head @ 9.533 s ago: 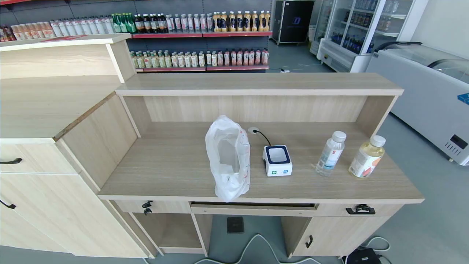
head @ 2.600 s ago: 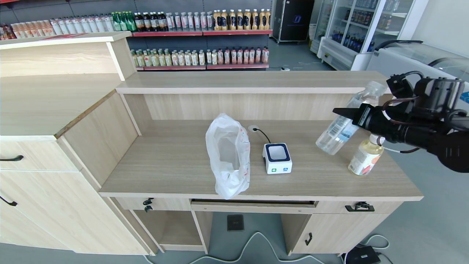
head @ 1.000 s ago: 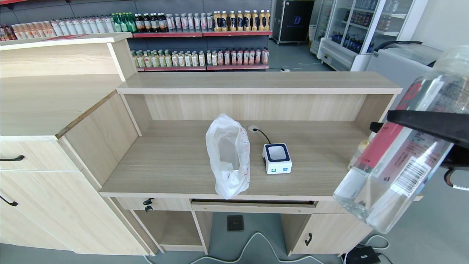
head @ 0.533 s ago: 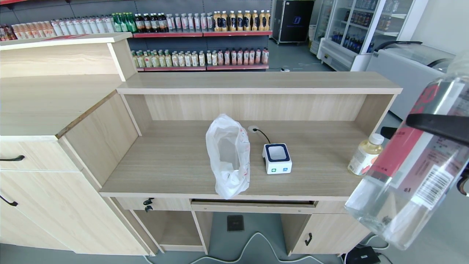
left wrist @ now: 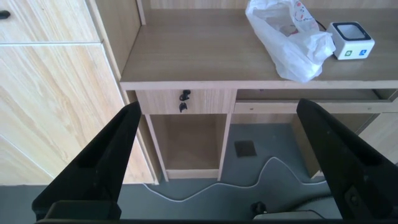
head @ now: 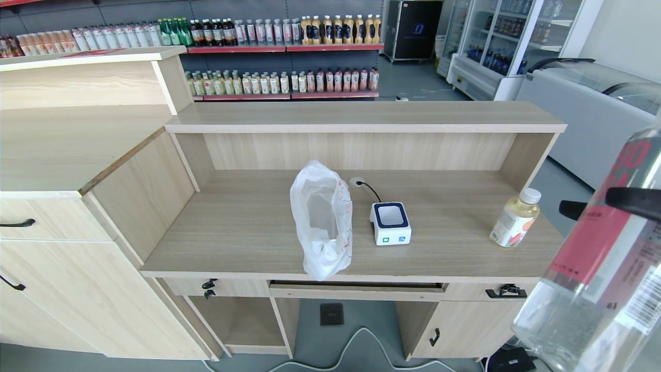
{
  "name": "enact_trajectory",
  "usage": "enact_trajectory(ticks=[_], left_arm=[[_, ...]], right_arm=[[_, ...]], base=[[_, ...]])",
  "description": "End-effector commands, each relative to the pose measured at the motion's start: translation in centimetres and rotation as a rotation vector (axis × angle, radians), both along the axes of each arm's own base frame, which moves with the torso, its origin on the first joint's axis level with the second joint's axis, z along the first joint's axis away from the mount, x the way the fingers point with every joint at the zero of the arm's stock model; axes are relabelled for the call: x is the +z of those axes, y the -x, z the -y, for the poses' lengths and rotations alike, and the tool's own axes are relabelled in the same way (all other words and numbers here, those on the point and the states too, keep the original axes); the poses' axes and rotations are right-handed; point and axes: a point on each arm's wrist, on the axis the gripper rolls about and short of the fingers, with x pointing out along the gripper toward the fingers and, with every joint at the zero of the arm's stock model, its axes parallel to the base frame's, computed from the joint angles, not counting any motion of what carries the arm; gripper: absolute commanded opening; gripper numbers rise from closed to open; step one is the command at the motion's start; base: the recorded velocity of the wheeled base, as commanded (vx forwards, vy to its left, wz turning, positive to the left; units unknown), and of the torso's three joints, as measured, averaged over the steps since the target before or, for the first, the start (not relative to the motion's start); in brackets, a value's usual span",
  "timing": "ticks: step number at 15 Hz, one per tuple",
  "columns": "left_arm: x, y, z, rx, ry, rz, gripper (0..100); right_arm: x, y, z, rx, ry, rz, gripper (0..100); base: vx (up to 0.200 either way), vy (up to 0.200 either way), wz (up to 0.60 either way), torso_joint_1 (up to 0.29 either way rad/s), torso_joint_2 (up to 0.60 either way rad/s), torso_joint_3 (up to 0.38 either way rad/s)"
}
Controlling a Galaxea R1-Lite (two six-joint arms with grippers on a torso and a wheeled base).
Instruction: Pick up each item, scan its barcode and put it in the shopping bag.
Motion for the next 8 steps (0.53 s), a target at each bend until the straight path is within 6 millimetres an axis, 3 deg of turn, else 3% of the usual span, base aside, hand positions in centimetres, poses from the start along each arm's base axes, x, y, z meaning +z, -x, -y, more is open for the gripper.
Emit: enact_trajectory(ticks=[1,8], left_arm=[[-0.01,-0.01,0.0,0.0,0.0,-0.003,100],[-0.01,-0.01,0.0,0.0,0.0,-0.003,100]], right_arm=[[0.21,0.59,0.25,-0.001,-0.007,0.018,0],[0.27,1.1,0.5,-0.007,-0.01,0.035,0]], base=[[0.0,0.0,0.0,0.0,0.0,0.0],[0.0,0.0,0.0,0.0,0.0,0.0]])
